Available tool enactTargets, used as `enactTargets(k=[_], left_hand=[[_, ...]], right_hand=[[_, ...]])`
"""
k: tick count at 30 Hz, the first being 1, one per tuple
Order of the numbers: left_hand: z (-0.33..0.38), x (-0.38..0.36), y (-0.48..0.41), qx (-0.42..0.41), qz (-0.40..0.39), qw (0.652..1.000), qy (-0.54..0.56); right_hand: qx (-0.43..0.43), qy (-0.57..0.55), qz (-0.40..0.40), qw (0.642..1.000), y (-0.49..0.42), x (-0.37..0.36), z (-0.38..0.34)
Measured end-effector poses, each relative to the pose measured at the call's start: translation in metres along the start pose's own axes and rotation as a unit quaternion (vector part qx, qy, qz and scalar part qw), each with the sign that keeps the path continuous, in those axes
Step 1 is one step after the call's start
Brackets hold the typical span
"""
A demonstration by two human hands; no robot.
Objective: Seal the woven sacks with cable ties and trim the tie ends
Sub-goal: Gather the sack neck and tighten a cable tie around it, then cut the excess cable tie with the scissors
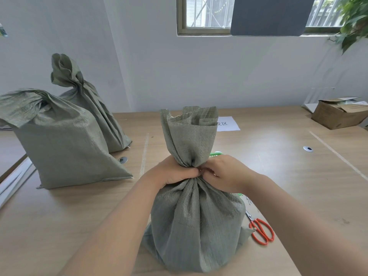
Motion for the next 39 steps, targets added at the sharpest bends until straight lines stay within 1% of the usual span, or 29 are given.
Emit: enactTargets(k=[4,10,15,20,22,27,30,32,34,37,39], left_hand=[[0.005,-0.004,0.003,-0.008,-0.015,1.000,-0.022],[0.001,-0.008,0.005,-0.020,0.006,1.000,-0.009],[0.002,-0.011,0.004,-0.023,-0.009,1.000,-0.005],[0.000,-0.018,-0.001,0.011,-0.009,1.000,0.010],[-0.001,-0.019,-0.002,0.023,-0.005,1.000,0.018],[0.003,-0.027,-0.008,0.028,-0.019,0.999,0.033],[0.011,-0.035,-0.015,0.031,-0.027,0.999,0.028],[0.013,-0.038,-0.020,0.047,-0.022,0.999,0.017],[0.012,-0.041,-0.025,0.064,-0.019,0.998,0.017],[0.010,-0.046,-0.031,0.072,-0.018,0.997,0.027],[0.012,-0.051,-0.034,0.079,-0.016,0.996,0.024]], right_hand=[[-0.001,-0.077,0.016,0.997,0.001,0.000,-0.002],[-0.010,-0.153,0.063,0.986,0.007,0.007,-0.003],[-0.021,-0.178,0.063,0.982,0.013,0.002,0.007],[-0.060,-0.229,0.053,0.970,0.020,-0.005,0.014],[-0.079,-0.264,0.044,0.960,0.025,-0.005,0.020],[-0.139,-0.402,0.024,0.905,0.041,-0.009,0.043],[-0.169,-0.439,0.027,0.882,0.053,-0.011,0.060],[-0.206,-0.468,0.047,0.858,0.064,-0.016,0.077],[-0.264,-0.486,0.076,0.830,0.079,-0.028,0.099],[-0.380,-0.472,0.112,0.788,0.111,-0.064,0.130],[-0.444,-0.445,0.103,0.771,0.134,-0.096,0.144]])
Point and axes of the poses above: each hand's wrist, its own y-axis away from the middle knuckle, its own x-axis out of the back of the hand, z = x × y, the point moved 5 cm from there along -y, towards the middle knuckle, and after that the axes turned 9 degrees about y, right-handed, at the moved point
